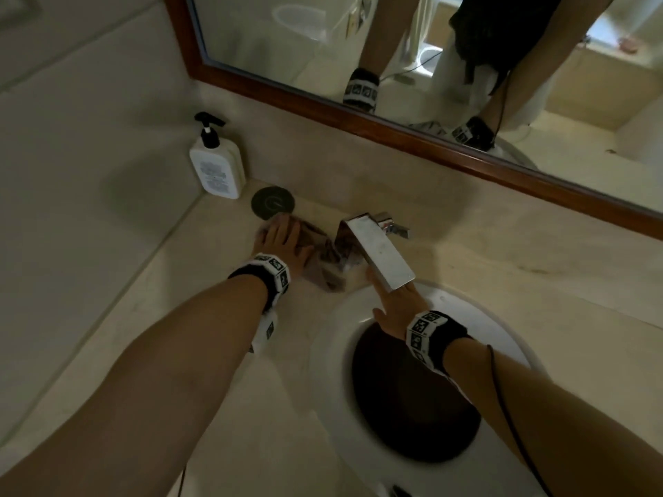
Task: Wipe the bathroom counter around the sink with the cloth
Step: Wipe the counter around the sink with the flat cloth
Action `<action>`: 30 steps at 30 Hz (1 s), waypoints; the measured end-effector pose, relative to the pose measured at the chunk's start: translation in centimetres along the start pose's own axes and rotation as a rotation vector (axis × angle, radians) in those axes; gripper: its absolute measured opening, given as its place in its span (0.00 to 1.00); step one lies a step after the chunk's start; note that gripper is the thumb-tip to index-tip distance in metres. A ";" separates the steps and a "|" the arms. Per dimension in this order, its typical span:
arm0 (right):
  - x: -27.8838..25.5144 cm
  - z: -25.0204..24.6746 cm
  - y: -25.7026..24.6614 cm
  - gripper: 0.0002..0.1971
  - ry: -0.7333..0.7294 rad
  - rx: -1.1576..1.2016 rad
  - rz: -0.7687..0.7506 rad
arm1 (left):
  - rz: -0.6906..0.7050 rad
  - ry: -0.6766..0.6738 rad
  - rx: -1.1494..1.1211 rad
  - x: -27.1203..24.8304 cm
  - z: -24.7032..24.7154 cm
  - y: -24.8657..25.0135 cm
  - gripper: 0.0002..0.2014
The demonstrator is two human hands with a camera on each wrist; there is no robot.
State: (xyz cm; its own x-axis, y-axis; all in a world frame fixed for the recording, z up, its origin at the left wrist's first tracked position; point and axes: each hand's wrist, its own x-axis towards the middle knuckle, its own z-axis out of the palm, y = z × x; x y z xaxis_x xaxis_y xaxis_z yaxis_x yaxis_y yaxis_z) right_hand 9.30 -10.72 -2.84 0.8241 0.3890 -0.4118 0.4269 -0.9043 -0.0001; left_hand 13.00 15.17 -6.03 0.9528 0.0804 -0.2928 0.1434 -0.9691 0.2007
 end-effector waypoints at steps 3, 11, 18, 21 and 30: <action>0.5 0.3 -0.1 0.31 -0.036 0.028 0.048 | -0.004 -0.078 -0.025 1.0 -1.3 0.4 0.36; 0.3 0.5 -0.2 0.32 0.016 0.036 0.063 | 0.471 -0.060 0.180 1.2 -2.0 -3.5 0.38; 0.1 0.8 0.0 0.37 0.060 0.199 0.135 | 0.754 -0.149 0.524 4.6 -2.7 -1.8 0.20; 0.1 0.3 0.1 0.34 0.070 0.220 0.172 | 0.696 -0.085 0.499 5.6 -2.7 -1.0 0.27; -0.8 -0.7 -0.7 0.36 0.039 0.151 0.136 | 0.389 -0.147 0.300 2.6 -1.1 -1.3 0.44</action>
State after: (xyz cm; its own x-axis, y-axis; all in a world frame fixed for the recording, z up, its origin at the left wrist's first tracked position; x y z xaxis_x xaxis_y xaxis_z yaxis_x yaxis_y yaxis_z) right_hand 8.56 -10.26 -1.92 0.8852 0.2654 -0.3820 0.2523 -0.9639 -0.0850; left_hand 15.58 16.91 -5.99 0.8696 -0.3122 -0.3824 -0.3179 -0.9468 0.0503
